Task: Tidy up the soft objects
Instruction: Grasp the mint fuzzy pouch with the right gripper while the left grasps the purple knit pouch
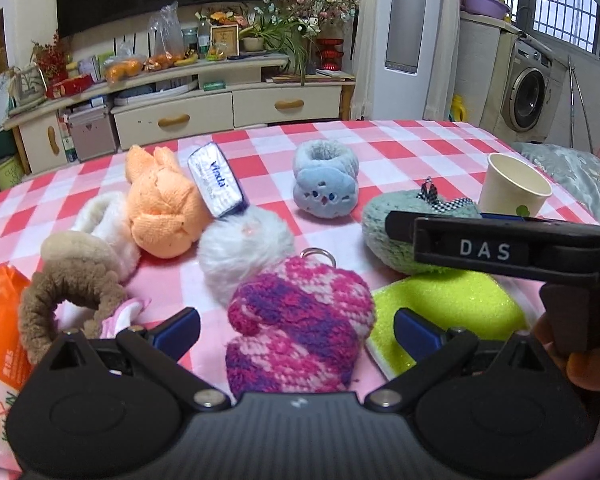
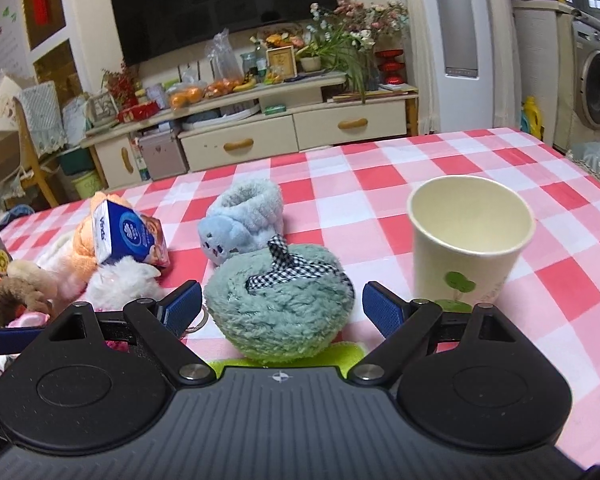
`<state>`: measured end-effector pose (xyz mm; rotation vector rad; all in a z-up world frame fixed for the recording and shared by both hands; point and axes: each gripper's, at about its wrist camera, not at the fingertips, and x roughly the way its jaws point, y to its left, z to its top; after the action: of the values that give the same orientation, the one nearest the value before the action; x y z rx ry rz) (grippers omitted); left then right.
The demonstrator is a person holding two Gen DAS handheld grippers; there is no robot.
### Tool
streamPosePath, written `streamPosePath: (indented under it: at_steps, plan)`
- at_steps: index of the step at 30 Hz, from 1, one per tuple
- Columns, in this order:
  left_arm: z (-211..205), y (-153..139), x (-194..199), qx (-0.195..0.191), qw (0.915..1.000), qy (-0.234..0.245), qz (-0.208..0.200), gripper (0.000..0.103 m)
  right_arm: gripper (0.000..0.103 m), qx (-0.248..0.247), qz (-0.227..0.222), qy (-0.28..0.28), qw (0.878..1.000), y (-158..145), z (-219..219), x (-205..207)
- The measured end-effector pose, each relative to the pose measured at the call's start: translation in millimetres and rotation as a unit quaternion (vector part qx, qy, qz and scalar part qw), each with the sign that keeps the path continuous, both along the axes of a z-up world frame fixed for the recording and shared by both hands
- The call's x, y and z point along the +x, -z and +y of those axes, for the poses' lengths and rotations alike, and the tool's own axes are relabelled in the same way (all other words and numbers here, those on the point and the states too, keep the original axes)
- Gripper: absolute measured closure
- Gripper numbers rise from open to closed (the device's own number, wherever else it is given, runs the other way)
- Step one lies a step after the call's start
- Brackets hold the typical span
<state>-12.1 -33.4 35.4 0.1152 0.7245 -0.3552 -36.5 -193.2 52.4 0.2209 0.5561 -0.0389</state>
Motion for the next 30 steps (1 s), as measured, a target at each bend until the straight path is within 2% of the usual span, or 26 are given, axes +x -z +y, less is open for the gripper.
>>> streamPosePath:
  at_steps: [6,13,16,19,21,22,26,30]
  plan:
    - [13.6,13.8,6.9,-0.029,0.9987,0.008,0.040,0.001,0.000,-0.026,0.011,-0.022,0.999,5.1,4.7,11.5]
    - [10.2,16.1,16.4,-0.049,0.9971,0.037,0.045,0.003,0.000,-0.054,0.010,-0.050,0.997,9.5,6.9,22.2]
    - [7.1,17.8,16.9,-0.045,0.9966,0.053,0.044,0.010,0.000,-0.059,0.002,-0.060,0.996,11.0,2.9,19.6]
    - [8.3,19.1,14.6,-0.030,0.9971,0.060,0.036,0.023,0.003,-0.057,-0.001,-0.067,0.996,12.1,-0.3,16.1]
    - [12.1,18.5,14.1,-0.032,0.9972,0.060,0.033,0.036,0.007,-0.058,-0.006,-0.071,0.996,11.1,-1.1,12.9]
    - [14.5,17.6,13.7,-0.033,0.9973,0.058,0.031,0.039,0.007,-0.056,-0.009,-0.072,0.996,10.4,-1.2,11.2]
    - [19.4,13.7,15.3,-0.056,0.9966,0.046,0.039,0.045,0.009,-0.039,-0.014,-0.075,0.996,9.1,2.4,4.5]
    - [20.9,9.0,9.9,-0.063,0.9967,0.038,0.034,0.047,0.009,-0.049,-0.029,-0.071,0.996,6.5,11.0,-5.1]
